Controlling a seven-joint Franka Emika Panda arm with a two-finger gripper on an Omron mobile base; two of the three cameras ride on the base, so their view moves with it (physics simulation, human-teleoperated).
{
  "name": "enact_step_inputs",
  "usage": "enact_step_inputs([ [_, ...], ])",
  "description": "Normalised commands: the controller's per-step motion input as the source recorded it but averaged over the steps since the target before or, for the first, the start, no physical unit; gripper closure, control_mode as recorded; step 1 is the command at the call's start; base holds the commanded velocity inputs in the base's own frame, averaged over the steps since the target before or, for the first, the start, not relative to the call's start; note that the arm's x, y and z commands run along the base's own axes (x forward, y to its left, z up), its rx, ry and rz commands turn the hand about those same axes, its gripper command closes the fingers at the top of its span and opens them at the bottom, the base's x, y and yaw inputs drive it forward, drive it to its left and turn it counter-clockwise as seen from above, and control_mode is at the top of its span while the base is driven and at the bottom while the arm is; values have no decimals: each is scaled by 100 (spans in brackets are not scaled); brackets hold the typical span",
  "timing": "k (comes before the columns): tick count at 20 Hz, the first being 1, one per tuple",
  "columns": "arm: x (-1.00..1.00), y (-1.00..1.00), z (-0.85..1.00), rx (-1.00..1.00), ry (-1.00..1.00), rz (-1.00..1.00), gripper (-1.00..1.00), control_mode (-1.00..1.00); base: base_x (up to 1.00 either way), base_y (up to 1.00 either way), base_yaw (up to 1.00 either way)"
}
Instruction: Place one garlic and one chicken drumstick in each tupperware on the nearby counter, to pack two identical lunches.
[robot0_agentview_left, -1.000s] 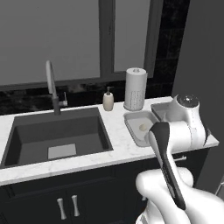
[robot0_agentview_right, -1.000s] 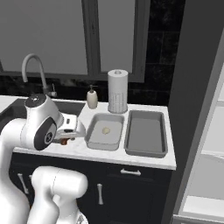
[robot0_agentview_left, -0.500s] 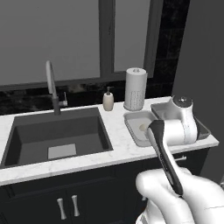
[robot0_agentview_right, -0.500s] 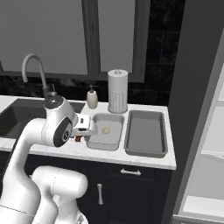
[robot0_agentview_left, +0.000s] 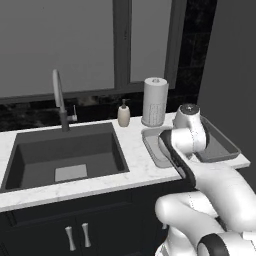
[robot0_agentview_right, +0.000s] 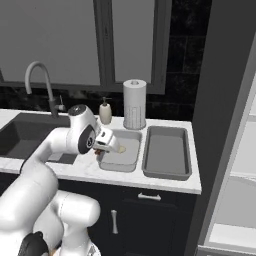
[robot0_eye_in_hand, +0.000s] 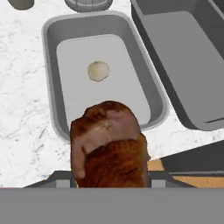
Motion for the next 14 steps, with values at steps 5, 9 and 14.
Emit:
enact_step_inputs([
  [5, 41, -41, -20, 19, 1, -30, 100, -100, 0, 0, 0],
  [9, 44, -34, -14, 6, 3, -1, 100, -100, 0, 0, 0],
  [14, 48, 30, -34, 0, 0, 0, 100, -100, 0, 0, 0],
])
